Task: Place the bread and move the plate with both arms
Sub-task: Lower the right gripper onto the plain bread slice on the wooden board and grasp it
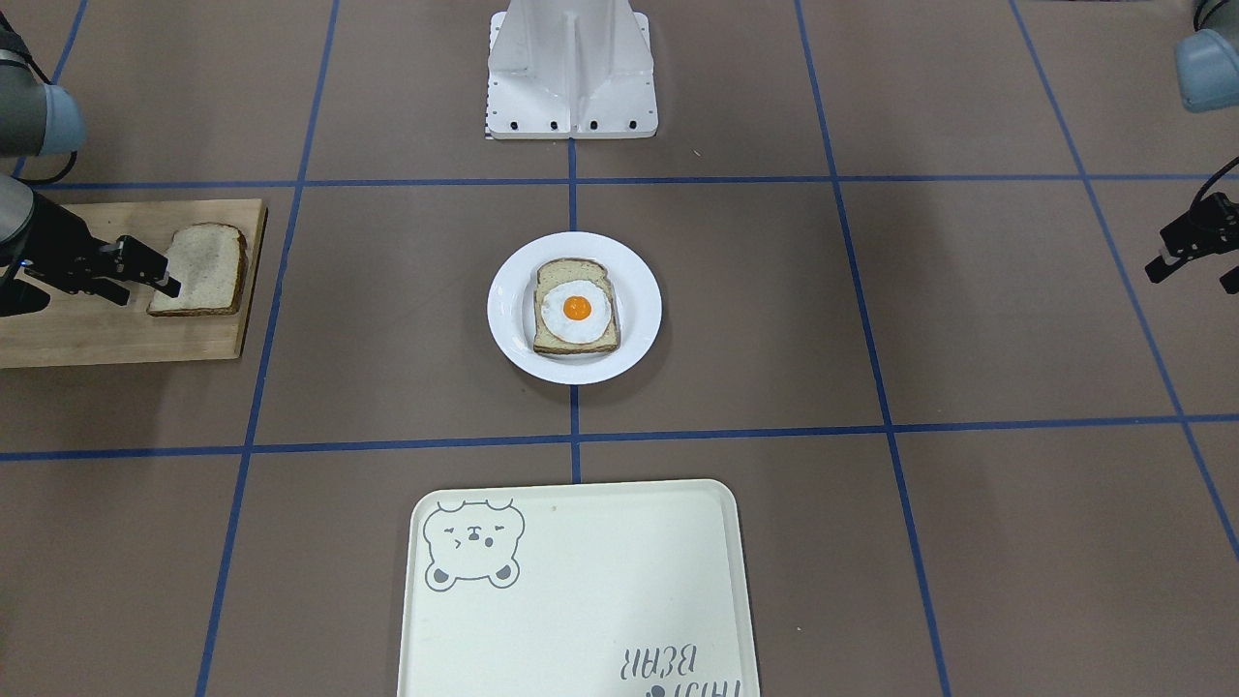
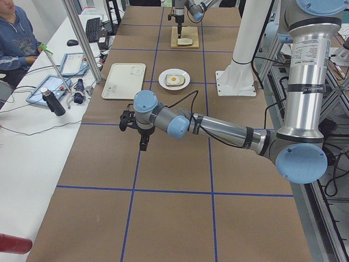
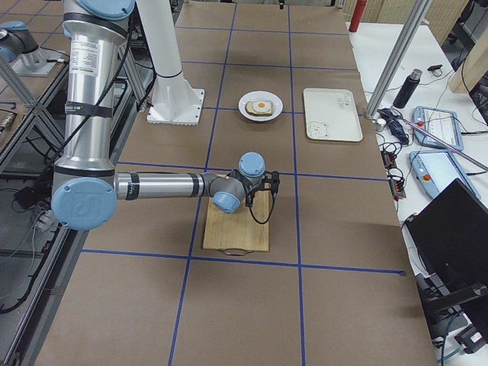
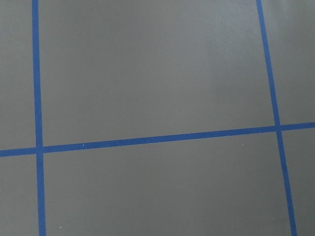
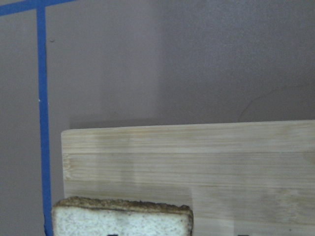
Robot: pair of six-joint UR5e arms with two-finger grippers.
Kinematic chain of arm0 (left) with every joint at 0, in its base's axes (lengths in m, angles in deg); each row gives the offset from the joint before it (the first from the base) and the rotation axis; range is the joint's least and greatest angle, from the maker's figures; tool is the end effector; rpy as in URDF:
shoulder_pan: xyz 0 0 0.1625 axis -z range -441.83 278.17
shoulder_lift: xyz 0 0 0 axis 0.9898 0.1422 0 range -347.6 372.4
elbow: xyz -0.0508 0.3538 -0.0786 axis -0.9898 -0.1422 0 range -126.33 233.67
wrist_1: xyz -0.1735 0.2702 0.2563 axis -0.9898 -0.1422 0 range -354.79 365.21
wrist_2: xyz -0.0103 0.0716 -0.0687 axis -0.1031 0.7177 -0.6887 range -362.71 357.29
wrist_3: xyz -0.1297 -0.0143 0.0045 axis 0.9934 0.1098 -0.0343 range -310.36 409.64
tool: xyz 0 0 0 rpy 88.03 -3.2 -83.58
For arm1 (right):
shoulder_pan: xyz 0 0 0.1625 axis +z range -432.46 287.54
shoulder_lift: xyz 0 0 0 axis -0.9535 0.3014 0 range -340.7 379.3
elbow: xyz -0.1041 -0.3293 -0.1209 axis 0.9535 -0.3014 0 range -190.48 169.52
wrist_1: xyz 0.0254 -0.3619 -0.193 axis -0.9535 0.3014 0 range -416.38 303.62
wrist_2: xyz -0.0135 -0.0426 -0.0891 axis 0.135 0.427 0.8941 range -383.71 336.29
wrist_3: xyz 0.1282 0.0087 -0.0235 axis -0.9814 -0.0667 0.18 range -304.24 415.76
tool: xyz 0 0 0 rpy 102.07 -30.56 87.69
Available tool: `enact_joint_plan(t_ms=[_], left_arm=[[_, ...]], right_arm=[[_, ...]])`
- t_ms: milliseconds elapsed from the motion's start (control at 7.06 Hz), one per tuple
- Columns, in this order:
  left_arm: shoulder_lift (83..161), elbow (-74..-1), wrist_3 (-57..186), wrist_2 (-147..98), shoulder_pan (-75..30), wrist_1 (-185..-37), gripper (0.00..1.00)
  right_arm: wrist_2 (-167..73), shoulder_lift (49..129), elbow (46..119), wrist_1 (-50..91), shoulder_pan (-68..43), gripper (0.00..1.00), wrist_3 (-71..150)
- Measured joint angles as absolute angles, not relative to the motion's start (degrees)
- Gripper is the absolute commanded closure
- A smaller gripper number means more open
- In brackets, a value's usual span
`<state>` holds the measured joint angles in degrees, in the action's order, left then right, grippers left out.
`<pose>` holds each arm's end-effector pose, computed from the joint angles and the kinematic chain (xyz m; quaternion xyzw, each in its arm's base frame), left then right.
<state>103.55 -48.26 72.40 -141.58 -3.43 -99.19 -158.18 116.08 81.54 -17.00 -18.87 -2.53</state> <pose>0.0691 -0.5106 0.4707 0.0878 0.4478 0.0118 0.8897 -0.2516 -0.4114 0.5516 -0.0120 -0.5013 0.0170 0.8650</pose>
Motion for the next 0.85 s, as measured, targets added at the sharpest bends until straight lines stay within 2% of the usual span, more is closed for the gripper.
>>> enact_joint_plan(t_ms=[283, 425, 850], left_arm=[[103.5, -48.3, 72.4, -141.6, -3.4, -99.1, 0.02], [103.5, -48.2, 72.4, -141.6, -3.5, -99.1, 0.02], [103.5, -48.2, 72.5, -141.6, -3.4, -99.1, 0.02]], right_arm=[[-158.2, 116.1, 81.4, -17.0, -19.3, 0.29, -2.6], [-158.2, 116.1, 81.4, -17.0, -19.5, 0.41, -2.6], [-158.2, 116.2, 81.4, -17.0, -19.7, 0.91, -2.6]])
